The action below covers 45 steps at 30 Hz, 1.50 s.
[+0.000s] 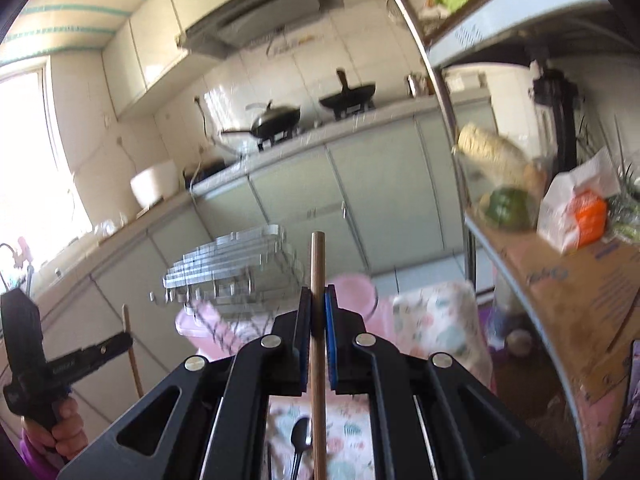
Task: Organize utensils
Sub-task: 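Lift both wooden chopsticks and lower them into the pink cup with both tools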
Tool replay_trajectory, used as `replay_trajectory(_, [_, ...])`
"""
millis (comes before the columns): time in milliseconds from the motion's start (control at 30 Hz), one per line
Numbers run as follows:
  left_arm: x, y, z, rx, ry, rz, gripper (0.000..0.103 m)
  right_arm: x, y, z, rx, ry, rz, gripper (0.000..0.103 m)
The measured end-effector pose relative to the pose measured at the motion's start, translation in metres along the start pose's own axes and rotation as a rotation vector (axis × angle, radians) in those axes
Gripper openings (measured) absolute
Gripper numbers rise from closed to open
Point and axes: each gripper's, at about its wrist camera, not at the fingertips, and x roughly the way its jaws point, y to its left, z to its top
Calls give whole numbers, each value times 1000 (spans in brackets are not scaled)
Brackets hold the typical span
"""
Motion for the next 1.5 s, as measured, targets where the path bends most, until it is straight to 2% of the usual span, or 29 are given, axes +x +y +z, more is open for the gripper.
replay_trajectory(300, [-25, -3, 31, 7, -117, -20, 6, -20, 14, 52, -52, -248, 23, 6])
replay_trajectory(600, [-34, -15, 88, 24, -274, -38, 6, -4, 15, 100, -56, -469, -4, 6])
replay_trajectory(700, [-34, -20, 106, 29, -348, -31, 6, 5, 14, 113, -62, -512, -21, 6])
replay_trajectory(867, [-28, -23, 129, 52, -501, 15, 6, 38, 12, 117, -91, -516, -46, 6])
replay_trajectory(967, [-13, -24, 134, 80, -550, 61, 6, 58, 9, 113, -101, -490, -61, 6])
replay_trajectory(1167, [32, -15, 124, 126, -537, 142, 6, 88, 0, 100, -107, -442, -73, 6])
replay_trajectory(1367, [58, -3, 96, 137, -444, 154, 6, 99, -6, 83, -97, -367, -76, 6])
replay_trajectory(1500, [68, 3, 78, 130, -365, 149, 6, 103, -10, 73, -92, -279, -82, 6])
